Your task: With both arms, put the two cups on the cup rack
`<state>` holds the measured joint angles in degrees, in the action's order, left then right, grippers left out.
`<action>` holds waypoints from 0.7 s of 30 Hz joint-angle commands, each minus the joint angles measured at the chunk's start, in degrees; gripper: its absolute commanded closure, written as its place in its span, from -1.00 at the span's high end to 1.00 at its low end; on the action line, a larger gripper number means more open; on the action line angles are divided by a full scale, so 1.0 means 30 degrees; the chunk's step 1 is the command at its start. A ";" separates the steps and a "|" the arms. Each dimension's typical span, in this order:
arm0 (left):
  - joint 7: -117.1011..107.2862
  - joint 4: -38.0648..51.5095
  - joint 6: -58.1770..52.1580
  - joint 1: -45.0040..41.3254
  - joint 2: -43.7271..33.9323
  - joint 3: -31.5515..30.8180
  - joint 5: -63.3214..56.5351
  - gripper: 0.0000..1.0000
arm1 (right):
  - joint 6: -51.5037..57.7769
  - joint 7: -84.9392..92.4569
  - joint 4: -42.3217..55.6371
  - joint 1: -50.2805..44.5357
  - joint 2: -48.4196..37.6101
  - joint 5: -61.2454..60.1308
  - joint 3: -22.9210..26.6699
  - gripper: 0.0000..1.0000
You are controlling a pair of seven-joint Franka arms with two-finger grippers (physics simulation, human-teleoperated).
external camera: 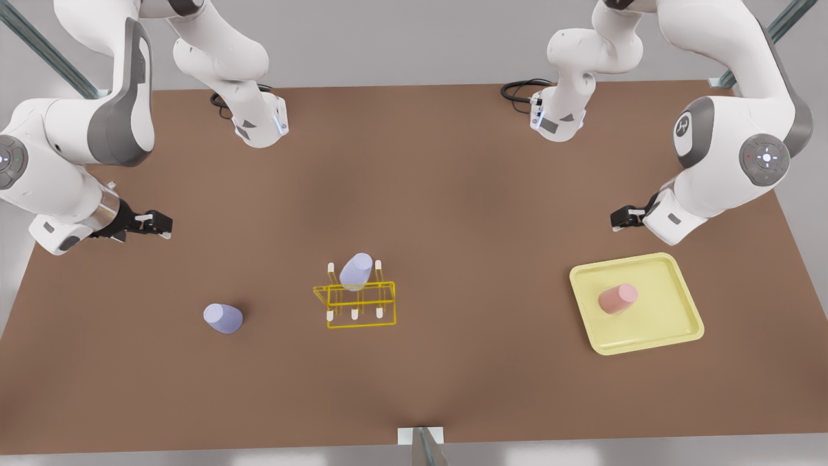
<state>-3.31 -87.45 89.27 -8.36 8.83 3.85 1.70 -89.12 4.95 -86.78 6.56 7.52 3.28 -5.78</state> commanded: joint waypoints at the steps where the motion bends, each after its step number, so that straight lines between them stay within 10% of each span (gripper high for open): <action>1: -0.0187 0.0001 0.0301 0.0002 -0.0014 0.0006 -0.0010 1.00 | -0.0031 0.0168 0.0010 -0.0019 0.0013 -0.0011 -0.0008 1.00; 4: -0.0099 0.0030 0.1383 0.0177 0.0863 0.0797 -0.0010 1.00 | -0.0586 0.1047 0.1823 0.0098 0.2704 0.0312 -0.0008 1.00; 9: 0.5672 0.1787 0.9207 0.3663 0.9330 0.1178 0.1748 1.00 | -0.5097 0.1047 0.4639 0.0713 0.9182 0.0429 0.0255 1.00; 21: 0.6024 -0.3104 1.4480 0.2551 0.7838 0.1061 0.1836 1.00 | -1.3507 -0.1443 -0.1044 -0.0341 0.9095 0.0253 0.0079 1.00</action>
<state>7.06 -95.38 124.36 -0.74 32.61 7.09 7.23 -121.37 5.44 -89.45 6.00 34.75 3.91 -5.54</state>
